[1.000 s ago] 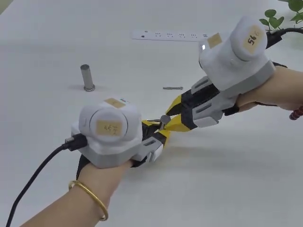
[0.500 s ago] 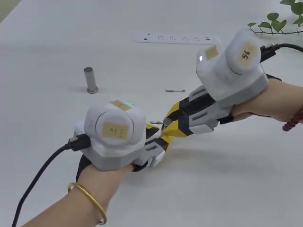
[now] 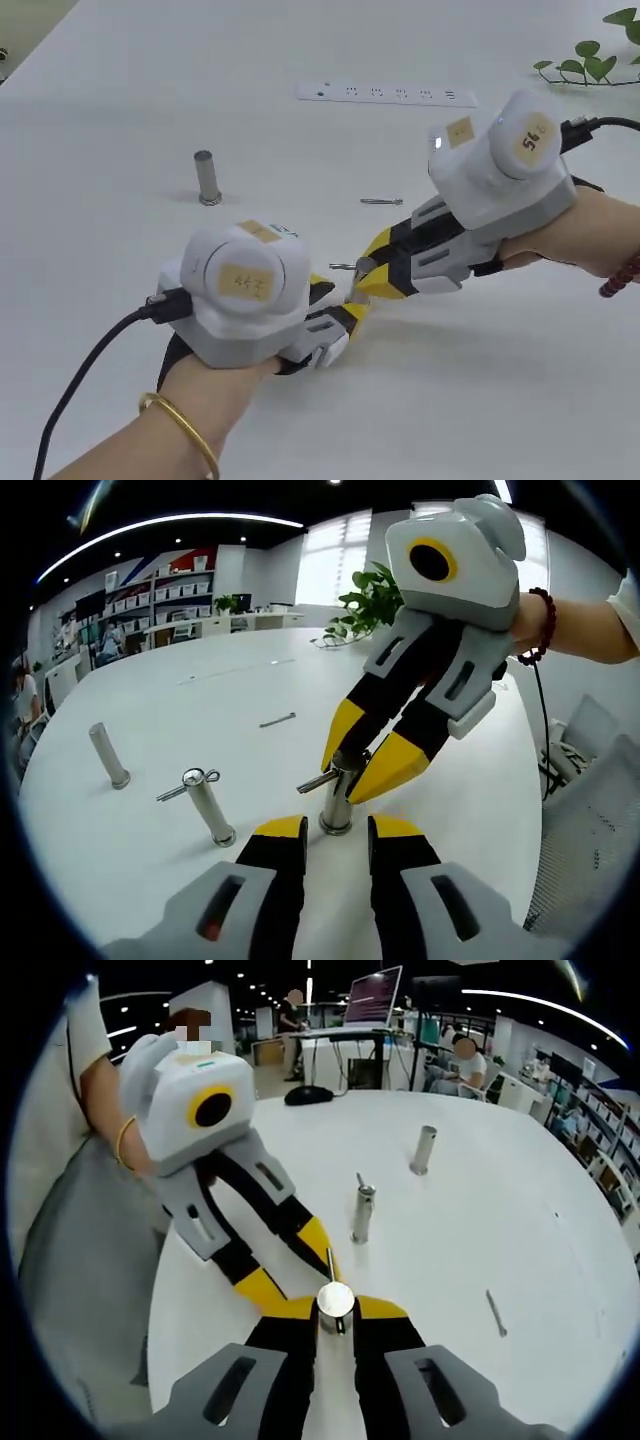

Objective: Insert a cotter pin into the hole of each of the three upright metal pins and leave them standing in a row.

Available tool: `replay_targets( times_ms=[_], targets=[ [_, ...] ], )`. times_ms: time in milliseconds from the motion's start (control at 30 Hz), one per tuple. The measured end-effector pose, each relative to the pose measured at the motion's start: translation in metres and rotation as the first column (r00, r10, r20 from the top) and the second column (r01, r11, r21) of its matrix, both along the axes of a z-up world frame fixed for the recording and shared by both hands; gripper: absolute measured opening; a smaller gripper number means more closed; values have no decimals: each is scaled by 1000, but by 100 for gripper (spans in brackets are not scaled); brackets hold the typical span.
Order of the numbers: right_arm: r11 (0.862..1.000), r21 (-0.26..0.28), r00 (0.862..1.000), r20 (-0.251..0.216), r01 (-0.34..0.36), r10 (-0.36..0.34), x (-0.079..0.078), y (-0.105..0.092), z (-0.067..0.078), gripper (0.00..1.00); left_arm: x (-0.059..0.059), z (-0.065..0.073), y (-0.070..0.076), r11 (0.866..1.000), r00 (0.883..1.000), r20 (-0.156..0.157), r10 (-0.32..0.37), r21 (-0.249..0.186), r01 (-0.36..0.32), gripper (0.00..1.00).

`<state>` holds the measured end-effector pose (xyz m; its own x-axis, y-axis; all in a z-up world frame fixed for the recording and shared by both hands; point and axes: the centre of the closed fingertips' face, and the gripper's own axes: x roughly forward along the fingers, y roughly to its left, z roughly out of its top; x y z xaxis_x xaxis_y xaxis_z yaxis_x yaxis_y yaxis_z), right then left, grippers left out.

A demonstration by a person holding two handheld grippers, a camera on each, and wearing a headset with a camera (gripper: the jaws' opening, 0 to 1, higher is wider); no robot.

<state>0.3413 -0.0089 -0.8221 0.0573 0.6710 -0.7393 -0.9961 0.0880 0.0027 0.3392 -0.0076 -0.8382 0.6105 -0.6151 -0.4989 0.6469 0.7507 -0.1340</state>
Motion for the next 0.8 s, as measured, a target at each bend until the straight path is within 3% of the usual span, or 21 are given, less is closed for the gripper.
replay_targets(
  times_ms=[333, 567, 800],
  targets=[
    [1000, 19, 1000, -1, 22, -22, 8, 1, 5, 13, -2, 10, 9, 1000, 1000, 14, 11, -7, -10, 26],
    [1000, 1, 1000, 19, 21, -21, 19, 2, 6, 13, -7, 17, 12, 1000, 999, 37, 2, -12, -2, 29],
    [1000, -23, 1000, 19, 20, -20, 25, -1, 1, 13, -11, 27, 15, 999, 999, 47, 7, -45, -5, 33]
  ],
)
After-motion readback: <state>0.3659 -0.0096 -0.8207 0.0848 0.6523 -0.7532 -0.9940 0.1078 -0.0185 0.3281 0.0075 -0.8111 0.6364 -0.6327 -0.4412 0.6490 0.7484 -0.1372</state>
